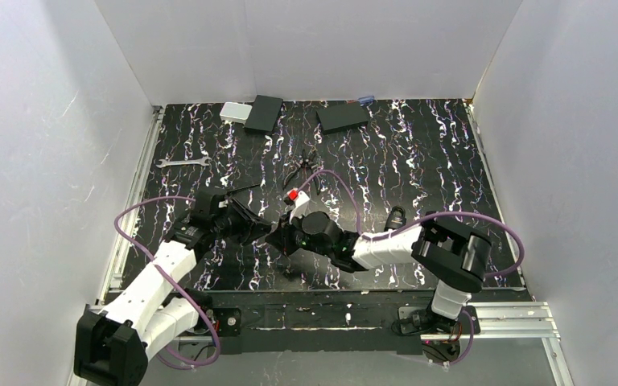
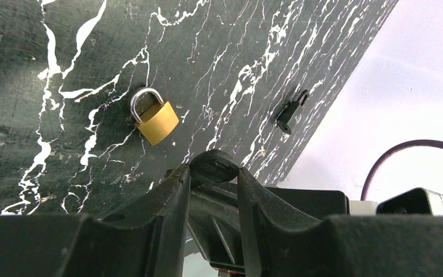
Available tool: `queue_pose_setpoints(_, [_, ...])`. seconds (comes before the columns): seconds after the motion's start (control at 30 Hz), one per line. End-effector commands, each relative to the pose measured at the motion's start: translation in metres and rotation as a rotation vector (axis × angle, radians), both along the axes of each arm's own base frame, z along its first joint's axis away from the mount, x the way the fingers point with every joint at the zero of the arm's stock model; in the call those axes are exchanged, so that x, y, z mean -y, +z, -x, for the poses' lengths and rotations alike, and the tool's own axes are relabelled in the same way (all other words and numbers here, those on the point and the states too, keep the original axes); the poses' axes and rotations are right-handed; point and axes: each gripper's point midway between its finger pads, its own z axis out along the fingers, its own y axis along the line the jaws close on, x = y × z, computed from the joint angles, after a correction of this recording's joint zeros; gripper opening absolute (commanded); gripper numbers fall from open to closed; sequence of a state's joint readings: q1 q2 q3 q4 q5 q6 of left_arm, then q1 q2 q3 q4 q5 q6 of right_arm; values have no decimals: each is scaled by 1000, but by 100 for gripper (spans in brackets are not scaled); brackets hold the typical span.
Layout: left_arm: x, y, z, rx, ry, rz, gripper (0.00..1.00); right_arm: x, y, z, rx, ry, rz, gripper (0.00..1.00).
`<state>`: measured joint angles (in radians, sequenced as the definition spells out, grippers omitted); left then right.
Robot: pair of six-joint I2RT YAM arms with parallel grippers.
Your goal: Unlock with the key
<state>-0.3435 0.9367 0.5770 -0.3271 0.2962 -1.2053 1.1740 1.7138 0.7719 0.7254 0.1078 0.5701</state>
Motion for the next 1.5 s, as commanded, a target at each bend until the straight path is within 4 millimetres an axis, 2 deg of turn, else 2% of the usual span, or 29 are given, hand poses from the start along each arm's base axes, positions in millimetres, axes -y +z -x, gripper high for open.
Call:
queue_pose_setpoints(0.0, [0,0,3,10,-3,4,1,-17,14,-3,36,16,-28,12])
queue_pose_setpoints(0.13, [-1,-1,4,11,-1,2,1,-18,14,-1,34,32,-27,2])
queue_pose_setpoints(0.33, [-2,2,6,24,-1,1,3,-19,17,3,42,60,-18,1])
queue_pose_setpoints(0.4, [-4,3,8,27,-8,-11,16,-19,18,5,44,73,-8,1])
queue_pose_setpoints(0.47, [-7,5,11,38,-22,-29,40,-17,20,6,52,85,6,1])
queue_pose_setpoints(0.57, [-9,10,16,81,-77,-62,64,-12,29,11,72,112,20,1])
queue_pose_setpoints(0.63, [-9,17,18,135,-130,-83,75,-6,34,16,75,134,35,1])
queue_pose_setpoints(0.7, [-11,23,21,192,-188,-112,80,1,38,19,77,139,50,1])
queue_pose_setpoints(0.8, [-13,36,24,279,-250,-148,83,13,46,31,68,181,62,1])
queue_pose_setpoints(0.93, [-20,57,26,409,-296,-202,82,30,67,44,73,220,61,1])
queue_pose_setpoints(1.07, [-21,89,31,604,-358,-225,80,45,92,66,72,345,33,1])
queue_pose_setpoints(1.13, [-15,106,36,695,-419,-210,79,52,103,71,43,401,20,1])
queue_pose_setpoints(1.27, [11,141,61,847,-628,-76,76,68,125,80,-21,512,-50,1])
queue_pose_setpoints(1.37, [22,154,75,895,-729,6,69,77,143,88,-30,587,-82,1])
queue_pose_setpoints(1.47, [30,167,90,951,-825,86,68,83,153,97,-30,653,-88,1])
